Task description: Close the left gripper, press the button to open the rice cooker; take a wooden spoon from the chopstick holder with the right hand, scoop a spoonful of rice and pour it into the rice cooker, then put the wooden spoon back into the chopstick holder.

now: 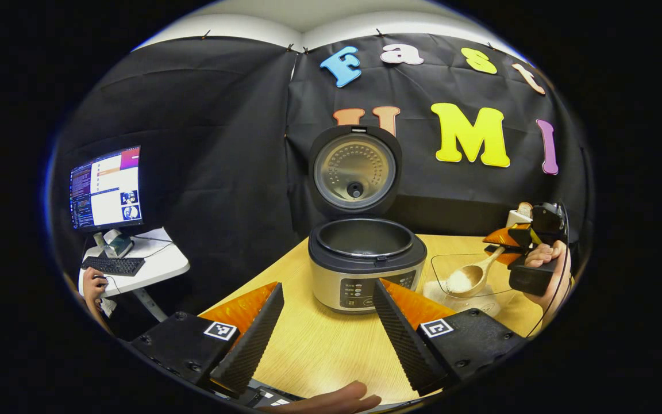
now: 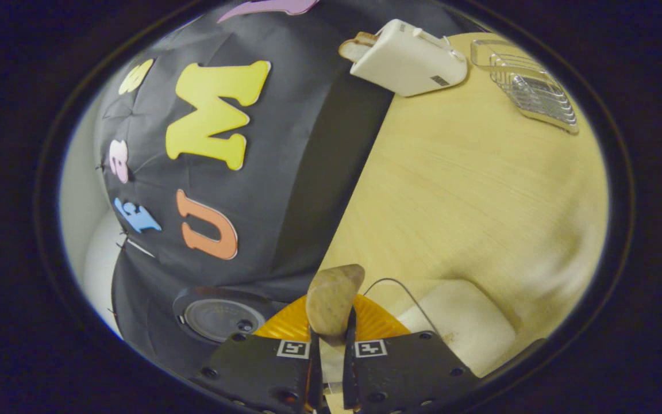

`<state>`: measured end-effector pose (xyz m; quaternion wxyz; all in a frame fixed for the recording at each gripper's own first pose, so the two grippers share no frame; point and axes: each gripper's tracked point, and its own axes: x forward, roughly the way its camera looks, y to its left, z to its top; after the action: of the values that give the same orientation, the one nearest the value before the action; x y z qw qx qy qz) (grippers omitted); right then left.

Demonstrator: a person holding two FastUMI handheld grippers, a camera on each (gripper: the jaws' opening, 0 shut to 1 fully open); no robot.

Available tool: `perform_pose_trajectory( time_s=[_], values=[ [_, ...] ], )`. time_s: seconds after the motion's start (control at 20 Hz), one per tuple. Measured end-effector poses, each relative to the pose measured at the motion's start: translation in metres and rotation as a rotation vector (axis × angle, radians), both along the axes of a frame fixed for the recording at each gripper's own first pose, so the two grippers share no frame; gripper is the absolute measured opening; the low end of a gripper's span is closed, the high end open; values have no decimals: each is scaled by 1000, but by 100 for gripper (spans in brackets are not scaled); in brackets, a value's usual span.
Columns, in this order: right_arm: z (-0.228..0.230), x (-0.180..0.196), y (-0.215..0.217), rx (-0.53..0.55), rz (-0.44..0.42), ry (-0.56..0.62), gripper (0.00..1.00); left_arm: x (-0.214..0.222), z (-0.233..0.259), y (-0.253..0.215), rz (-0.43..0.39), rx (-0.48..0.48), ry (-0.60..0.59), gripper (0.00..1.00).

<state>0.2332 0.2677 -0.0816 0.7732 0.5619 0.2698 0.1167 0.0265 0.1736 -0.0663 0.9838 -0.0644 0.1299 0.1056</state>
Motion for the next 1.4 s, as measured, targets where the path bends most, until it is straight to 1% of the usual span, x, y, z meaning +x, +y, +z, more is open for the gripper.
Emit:
perform_pose_trajectory(
  time_s=[0.1, 0.2, 0.45, 0.55, 0.75, 0.95, 1.15, 1.4],
  values=[
    [1, -1, -10, 56, -18, 10, 13, 0, 0, 0, 1, 0, 2, 100],
    [-1, -1, -14, 87, -20, 11, 13, 0, -1, -1, 1, -2, 4, 100],
    [25, -7, -22, 181, -34, -9, 13, 1, -2, -1, -1, 5, 10, 99],
    [38, -9, -23, 239, -37, -13, 13, 0, -2, -1, -3, 11, 13, 99],
    [62, -7, -30, 391, -69, -32, 14, -1, -1, 2, 1, 16, 8, 100],
    [74, -6, -21, 476, -72, -20, 13, -3, 2, 8, 14, 18, 0, 100],
    [93, -9, 0, 484, -52, -29, 13, -4, 8, 6, 2, 27, -15, 100],
    [119, -11, 23, 451, -32, -59, 13, -9, 13, 17, 1, 52, -40, 100]
  ],
)
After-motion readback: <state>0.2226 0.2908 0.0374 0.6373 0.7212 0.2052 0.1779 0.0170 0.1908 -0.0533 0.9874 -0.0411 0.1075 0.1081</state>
